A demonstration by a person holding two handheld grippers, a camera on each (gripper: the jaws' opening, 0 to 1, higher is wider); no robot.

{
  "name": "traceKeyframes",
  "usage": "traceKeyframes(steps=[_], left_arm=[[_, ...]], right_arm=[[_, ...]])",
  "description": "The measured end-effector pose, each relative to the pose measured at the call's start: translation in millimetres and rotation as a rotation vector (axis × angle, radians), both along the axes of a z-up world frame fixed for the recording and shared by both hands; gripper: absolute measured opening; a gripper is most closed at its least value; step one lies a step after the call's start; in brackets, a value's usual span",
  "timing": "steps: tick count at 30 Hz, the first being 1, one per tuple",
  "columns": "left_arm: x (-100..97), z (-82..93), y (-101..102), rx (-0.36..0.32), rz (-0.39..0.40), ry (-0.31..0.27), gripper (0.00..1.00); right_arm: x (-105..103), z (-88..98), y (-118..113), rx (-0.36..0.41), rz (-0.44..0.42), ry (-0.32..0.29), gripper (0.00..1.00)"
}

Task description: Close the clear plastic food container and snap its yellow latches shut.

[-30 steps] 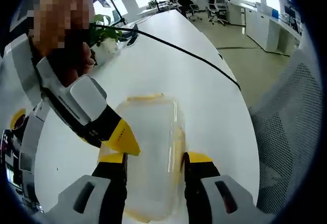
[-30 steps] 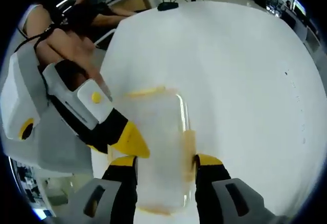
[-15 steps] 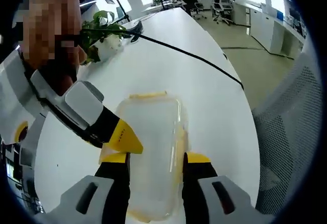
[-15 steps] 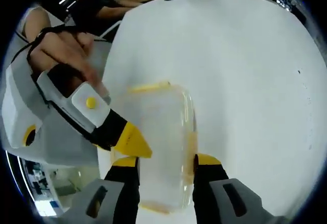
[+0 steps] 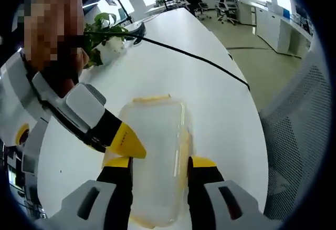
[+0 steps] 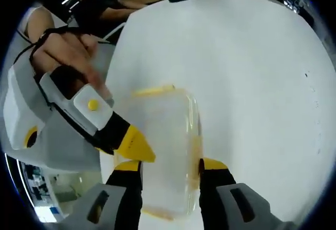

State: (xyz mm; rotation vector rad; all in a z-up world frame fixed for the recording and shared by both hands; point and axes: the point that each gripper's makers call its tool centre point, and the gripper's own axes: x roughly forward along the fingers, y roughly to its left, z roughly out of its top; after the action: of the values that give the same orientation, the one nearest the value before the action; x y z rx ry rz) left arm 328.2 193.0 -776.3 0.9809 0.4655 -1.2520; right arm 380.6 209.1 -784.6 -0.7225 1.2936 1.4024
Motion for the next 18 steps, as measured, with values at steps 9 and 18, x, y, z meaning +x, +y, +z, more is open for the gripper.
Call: traceKeyframes(steps=[9,18], left_arm=[[0.2,2.1,0.5,-0.002,-0.008,0.007,0.4],[0.8,3.6,0.2,0.01,-0.046,0.002,0.41]], right_arm=[[1.9,1.7,1.4,0.001,-0.007,-0.019,0.42],[2.1,7.0,-0.8,0.003,-0.005,-0.056,0.41]])
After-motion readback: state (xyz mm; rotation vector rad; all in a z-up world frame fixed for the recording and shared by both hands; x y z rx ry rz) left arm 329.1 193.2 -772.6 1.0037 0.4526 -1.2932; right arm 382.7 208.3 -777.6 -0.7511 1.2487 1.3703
